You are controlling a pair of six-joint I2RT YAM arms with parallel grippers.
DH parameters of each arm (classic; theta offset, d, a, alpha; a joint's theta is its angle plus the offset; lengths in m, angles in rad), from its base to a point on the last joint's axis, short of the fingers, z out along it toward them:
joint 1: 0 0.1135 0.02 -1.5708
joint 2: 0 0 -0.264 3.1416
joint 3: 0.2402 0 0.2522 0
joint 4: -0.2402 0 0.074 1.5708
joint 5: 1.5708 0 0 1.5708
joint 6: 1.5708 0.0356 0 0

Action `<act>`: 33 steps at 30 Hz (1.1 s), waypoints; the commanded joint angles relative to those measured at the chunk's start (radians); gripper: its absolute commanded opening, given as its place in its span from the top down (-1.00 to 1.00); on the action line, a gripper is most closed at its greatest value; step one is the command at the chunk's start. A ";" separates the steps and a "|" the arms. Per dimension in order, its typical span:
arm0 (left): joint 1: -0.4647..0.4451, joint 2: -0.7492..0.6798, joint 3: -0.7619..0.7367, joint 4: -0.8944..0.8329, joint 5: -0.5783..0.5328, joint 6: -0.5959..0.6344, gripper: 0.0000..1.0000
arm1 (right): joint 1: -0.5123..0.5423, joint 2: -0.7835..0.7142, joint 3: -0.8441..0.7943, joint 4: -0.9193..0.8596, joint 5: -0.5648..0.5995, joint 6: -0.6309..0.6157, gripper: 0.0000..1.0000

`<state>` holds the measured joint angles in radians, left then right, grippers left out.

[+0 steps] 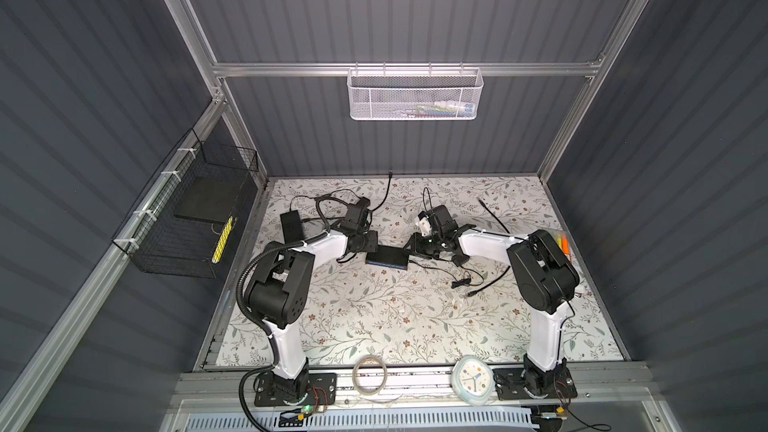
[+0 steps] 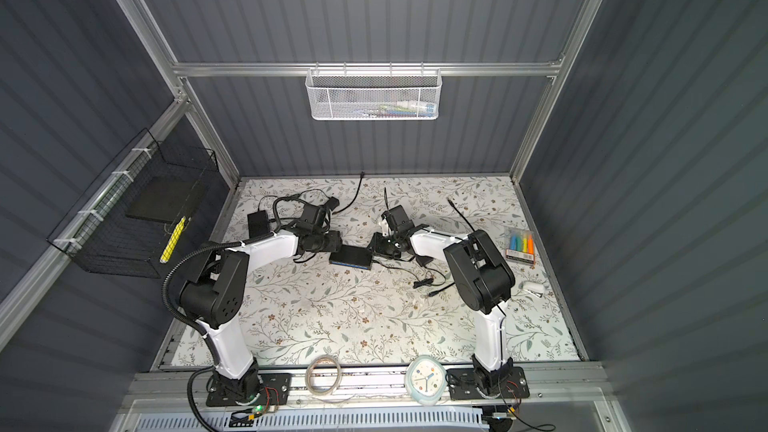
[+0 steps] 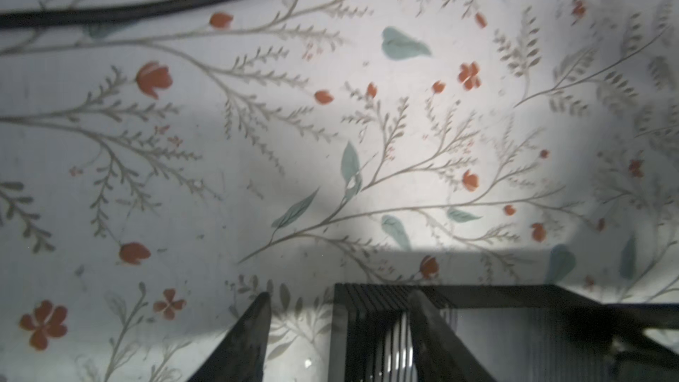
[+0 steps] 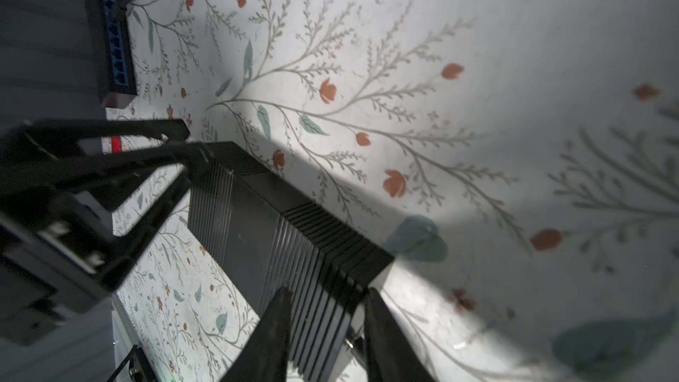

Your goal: Insert the plug into the switch port

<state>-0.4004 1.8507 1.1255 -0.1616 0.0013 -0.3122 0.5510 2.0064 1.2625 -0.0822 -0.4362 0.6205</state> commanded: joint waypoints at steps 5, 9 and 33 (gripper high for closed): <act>0.043 -0.095 -0.026 -0.046 -0.041 0.028 -0.22 | -0.024 -0.009 0.101 -0.097 -0.086 -0.179 0.34; 0.043 -0.112 -0.022 -0.062 -0.031 0.079 -0.21 | -0.031 -0.087 0.138 -0.351 0.053 -0.536 0.38; 0.046 -0.031 -0.083 0.018 0.189 0.134 -0.19 | 0.066 0.016 0.183 -0.492 0.240 -1.114 0.59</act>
<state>-0.3542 1.7996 1.0580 -0.1642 0.1520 -0.1932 0.6056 1.9930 1.4113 -0.5522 -0.1749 -0.4564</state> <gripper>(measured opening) 0.597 0.206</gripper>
